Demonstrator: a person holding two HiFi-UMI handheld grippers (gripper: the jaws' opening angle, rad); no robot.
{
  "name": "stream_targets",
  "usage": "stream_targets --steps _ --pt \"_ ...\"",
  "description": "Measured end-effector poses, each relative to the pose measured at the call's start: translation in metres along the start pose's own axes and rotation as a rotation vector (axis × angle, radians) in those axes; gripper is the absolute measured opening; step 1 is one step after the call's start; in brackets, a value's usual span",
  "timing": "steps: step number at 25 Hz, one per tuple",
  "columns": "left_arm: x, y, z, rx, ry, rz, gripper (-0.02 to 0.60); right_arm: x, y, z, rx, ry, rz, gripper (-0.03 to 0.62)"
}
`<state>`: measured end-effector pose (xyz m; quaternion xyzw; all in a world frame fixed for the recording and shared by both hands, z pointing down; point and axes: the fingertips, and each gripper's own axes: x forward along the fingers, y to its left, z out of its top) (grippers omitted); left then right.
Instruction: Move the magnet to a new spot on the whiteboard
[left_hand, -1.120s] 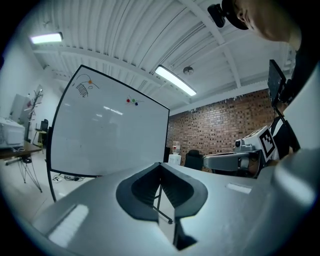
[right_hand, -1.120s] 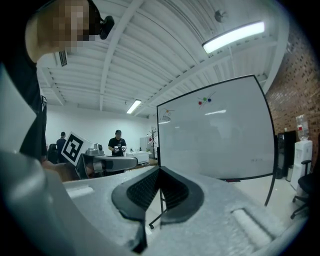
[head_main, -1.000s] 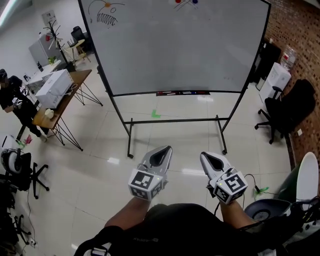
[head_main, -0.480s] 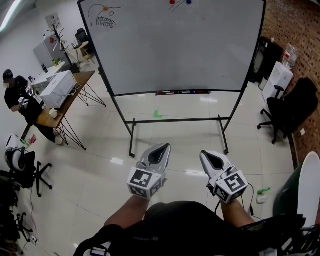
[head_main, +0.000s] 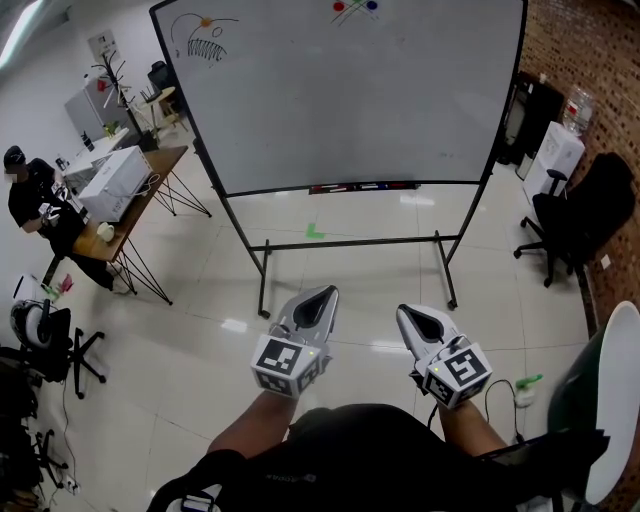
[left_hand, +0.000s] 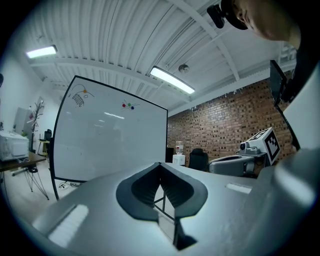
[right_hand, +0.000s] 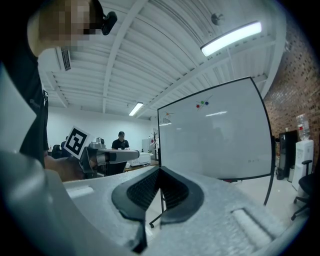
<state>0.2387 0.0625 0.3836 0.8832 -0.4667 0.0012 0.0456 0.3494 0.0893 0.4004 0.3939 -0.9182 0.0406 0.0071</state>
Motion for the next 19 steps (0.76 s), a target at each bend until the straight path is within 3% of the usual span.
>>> stream_targets --steps 19 --pt "0.0031 -0.0063 -0.0019 -0.009 -0.002 -0.012 0.017 -0.0034 0.0003 -0.0006 0.000 0.000 0.008 0.006"
